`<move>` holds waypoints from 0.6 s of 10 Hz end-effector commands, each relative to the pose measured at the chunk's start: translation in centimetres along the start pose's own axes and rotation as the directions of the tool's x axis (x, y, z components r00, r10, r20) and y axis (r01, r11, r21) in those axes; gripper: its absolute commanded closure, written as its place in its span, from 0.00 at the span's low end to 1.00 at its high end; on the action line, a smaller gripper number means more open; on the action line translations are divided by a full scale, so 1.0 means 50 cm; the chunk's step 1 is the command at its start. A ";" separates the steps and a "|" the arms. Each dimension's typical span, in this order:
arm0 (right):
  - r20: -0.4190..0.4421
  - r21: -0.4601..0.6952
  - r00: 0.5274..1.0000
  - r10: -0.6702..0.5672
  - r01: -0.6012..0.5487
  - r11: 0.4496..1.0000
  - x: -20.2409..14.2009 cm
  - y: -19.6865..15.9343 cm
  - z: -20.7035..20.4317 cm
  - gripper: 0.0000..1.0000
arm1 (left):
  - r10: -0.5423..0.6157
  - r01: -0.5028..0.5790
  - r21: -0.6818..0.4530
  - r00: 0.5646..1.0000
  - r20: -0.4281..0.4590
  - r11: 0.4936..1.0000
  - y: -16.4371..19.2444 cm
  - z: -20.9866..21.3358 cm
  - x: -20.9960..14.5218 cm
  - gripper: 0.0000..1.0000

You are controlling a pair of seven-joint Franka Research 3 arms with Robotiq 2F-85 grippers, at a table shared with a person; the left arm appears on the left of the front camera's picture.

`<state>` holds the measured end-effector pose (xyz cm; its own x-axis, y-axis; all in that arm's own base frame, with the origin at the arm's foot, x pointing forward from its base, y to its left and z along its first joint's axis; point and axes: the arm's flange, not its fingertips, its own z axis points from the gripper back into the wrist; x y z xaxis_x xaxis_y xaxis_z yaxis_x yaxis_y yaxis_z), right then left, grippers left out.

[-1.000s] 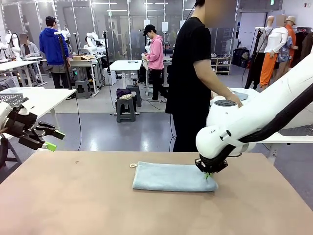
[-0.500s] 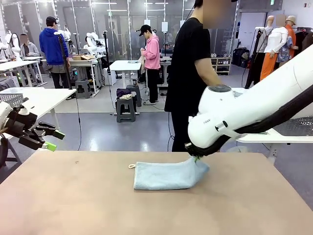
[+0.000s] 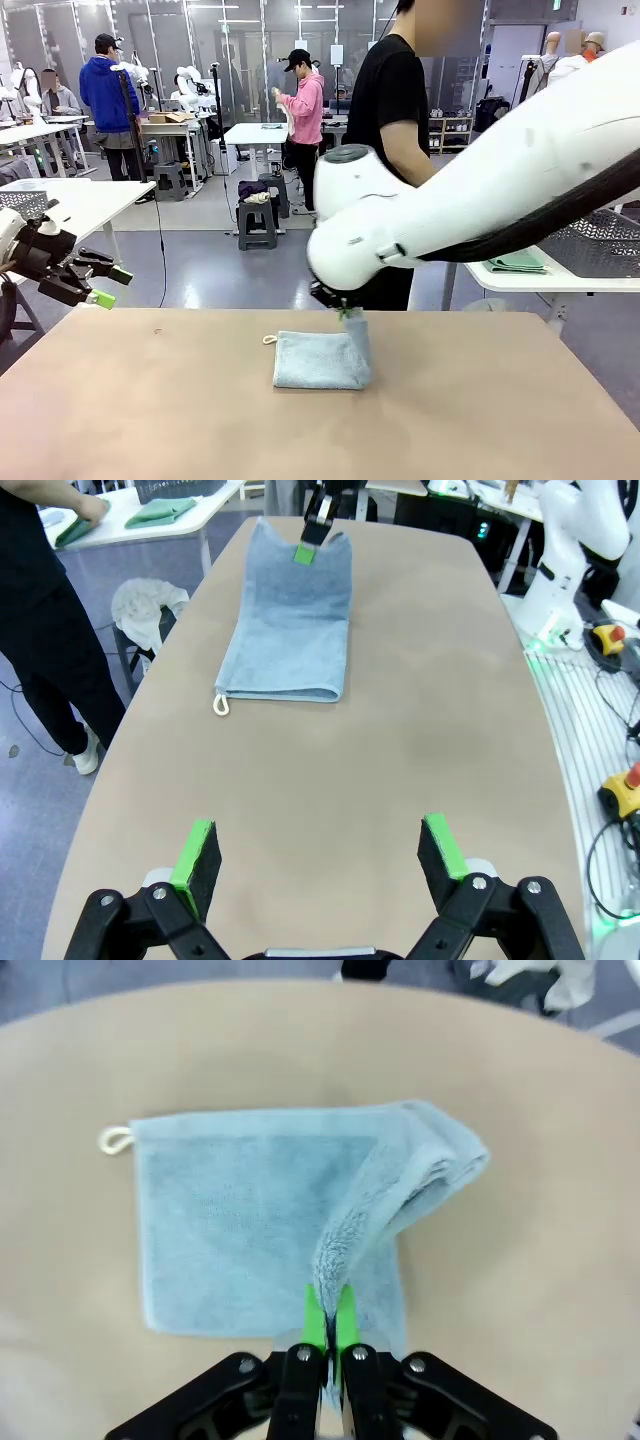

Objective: Fold the towels and place them in the basket.
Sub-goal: When a person lays out a Towel with hook on the table, fold it in half twice.

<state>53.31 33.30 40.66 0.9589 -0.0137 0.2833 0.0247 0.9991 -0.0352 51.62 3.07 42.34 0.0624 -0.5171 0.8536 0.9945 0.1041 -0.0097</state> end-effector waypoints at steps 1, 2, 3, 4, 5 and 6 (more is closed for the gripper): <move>0.001 -0.039 0.996 -0.085 0.085 0.996 0.044 0.084 -0.049 1.00 | -0.003 0.003 0.003 1.000 0.001 1.000 -0.001 0.003 0.003 0.00; -0.007 -0.014 0.996 -0.094 0.094 0.995 0.055 0.112 -0.076 1.00 | -0.003 0.003 0.003 1.000 0.001 1.000 -0.001 0.003 0.003 0.00; -0.012 -0.001 0.995 -0.102 0.102 0.995 0.058 0.132 -0.097 1.00 | -0.003 0.003 0.003 1.000 0.001 1.000 -0.001 0.003 0.003 0.00; -0.018 0.018 0.995 -0.103 0.103 0.995 0.055 0.148 -0.111 1.00 | -0.003 0.003 0.003 1.000 0.001 1.000 -0.001 0.003 0.003 0.00; -0.032 0.024 0.995 -0.093 0.094 0.995 0.049 0.164 -0.118 1.00 | -0.003 0.003 0.003 1.000 0.001 1.000 -0.001 0.003 0.003 0.00; -0.039 0.035 0.997 -0.072 0.074 0.997 0.044 0.177 -0.122 1.00 | -0.003 0.003 0.003 1.000 0.001 1.000 -0.001 0.003 0.003 0.00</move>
<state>57.47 41.31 34.70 0.9664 -0.0763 0.2453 0.0778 0.9970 0.0035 51.61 3.06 42.35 0.0624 -0.5172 0.8536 0.9945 0.1041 -0.0096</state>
